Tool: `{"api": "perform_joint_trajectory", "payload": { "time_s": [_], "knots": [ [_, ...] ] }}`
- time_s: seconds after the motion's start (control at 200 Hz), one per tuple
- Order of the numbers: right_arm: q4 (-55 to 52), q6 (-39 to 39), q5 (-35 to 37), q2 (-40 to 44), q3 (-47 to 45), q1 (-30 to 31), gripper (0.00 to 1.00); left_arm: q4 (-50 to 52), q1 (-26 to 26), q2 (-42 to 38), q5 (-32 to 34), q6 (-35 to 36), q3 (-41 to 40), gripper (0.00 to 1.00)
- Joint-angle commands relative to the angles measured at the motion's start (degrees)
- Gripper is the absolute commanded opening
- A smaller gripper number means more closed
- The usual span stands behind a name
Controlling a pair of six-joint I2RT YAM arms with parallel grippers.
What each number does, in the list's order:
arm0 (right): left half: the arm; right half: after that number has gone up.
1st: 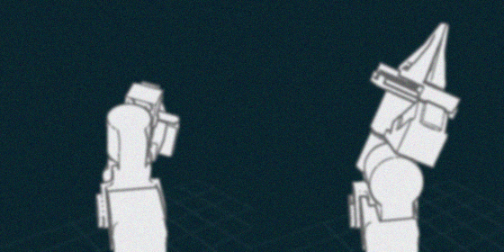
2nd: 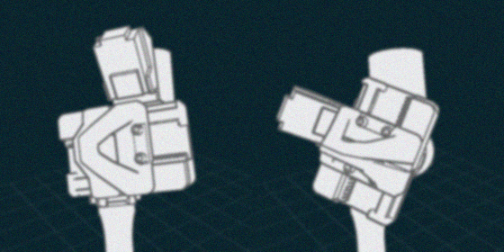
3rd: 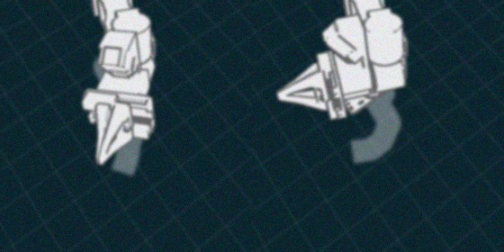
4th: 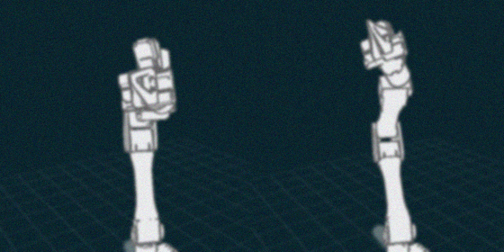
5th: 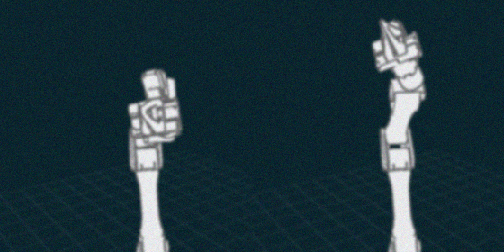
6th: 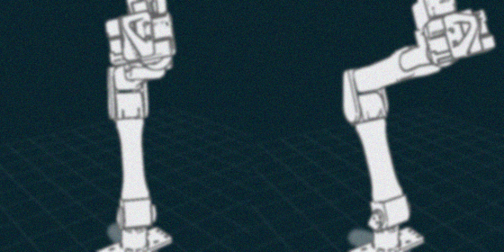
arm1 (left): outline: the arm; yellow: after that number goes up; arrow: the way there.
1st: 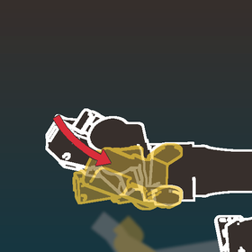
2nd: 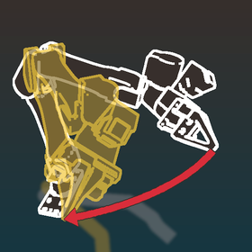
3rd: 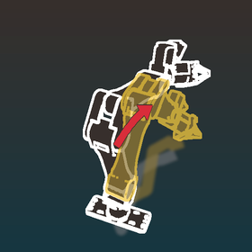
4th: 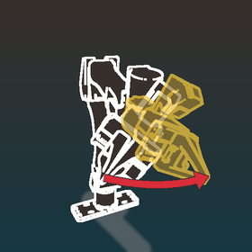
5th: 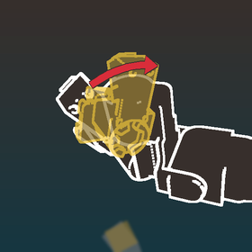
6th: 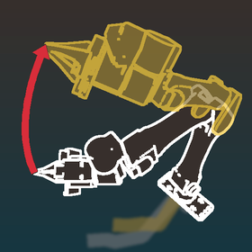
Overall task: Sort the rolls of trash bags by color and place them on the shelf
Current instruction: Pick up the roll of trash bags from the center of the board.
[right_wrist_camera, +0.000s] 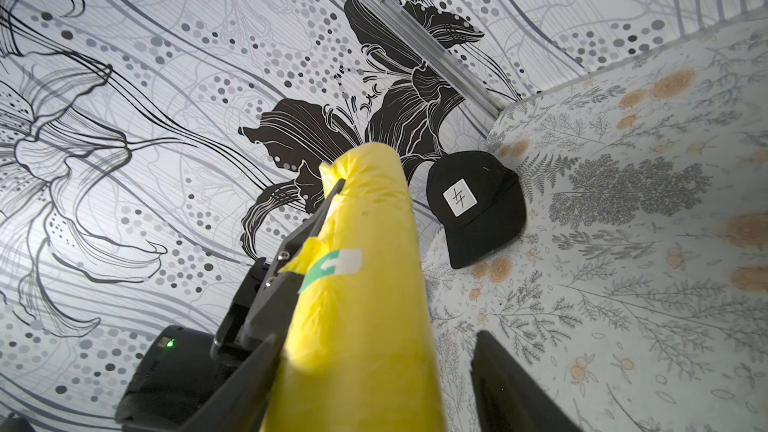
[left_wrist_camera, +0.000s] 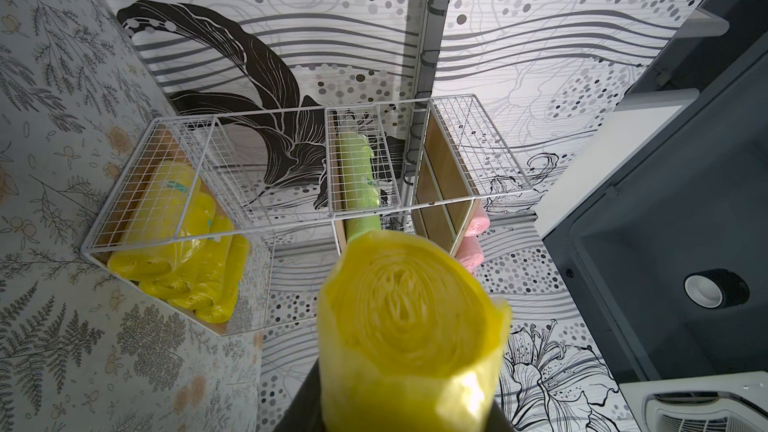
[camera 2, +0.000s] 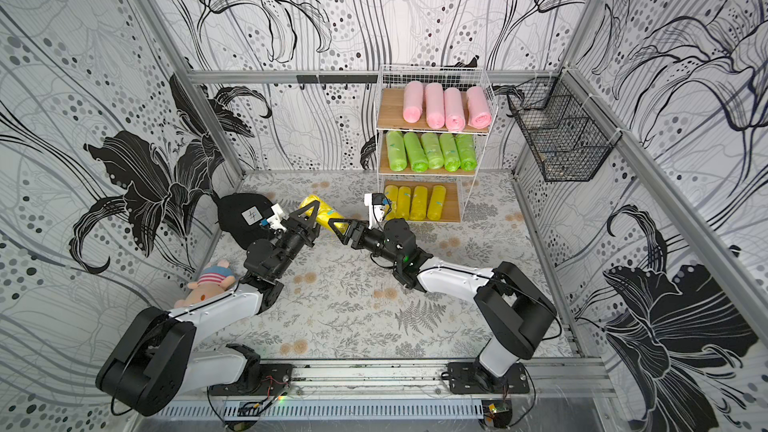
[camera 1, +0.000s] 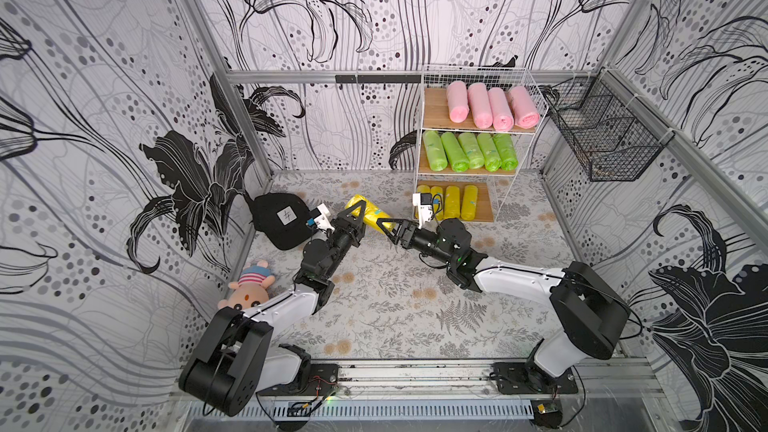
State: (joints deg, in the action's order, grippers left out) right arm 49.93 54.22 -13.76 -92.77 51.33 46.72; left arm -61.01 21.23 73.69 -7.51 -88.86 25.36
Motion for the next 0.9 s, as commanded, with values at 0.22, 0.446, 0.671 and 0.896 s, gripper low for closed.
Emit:
{"api": "perform_joint_trajectory", "payload": {
  "time_s": [0.22,0.446,0.671,0.896],
  "knots": [
    [1.7,1.0,1.6,0.0,1.7,0.1,0.39,-7.6,1.5,0.7,1.1,-0.5,0.2,0.29],
    [-1.2,-0.2,2.9,3.0,0.4,-1.1,0.33,-5.1,1.5,0.7,0.4,1.2,0.2,0.57],
    [-7.5,-1.8,2.1,8.2,-2.9,-5.8,0.32,10.0,1.4,-1.5,-1.9,7.2,2.0,0.77],
    [-17.1,-6.2,2.9,16.8,-11.0,-14.5,0.3,26.8,0.7,-3.6,-3.6,19.7,5.1,0.78]
  ]
}}
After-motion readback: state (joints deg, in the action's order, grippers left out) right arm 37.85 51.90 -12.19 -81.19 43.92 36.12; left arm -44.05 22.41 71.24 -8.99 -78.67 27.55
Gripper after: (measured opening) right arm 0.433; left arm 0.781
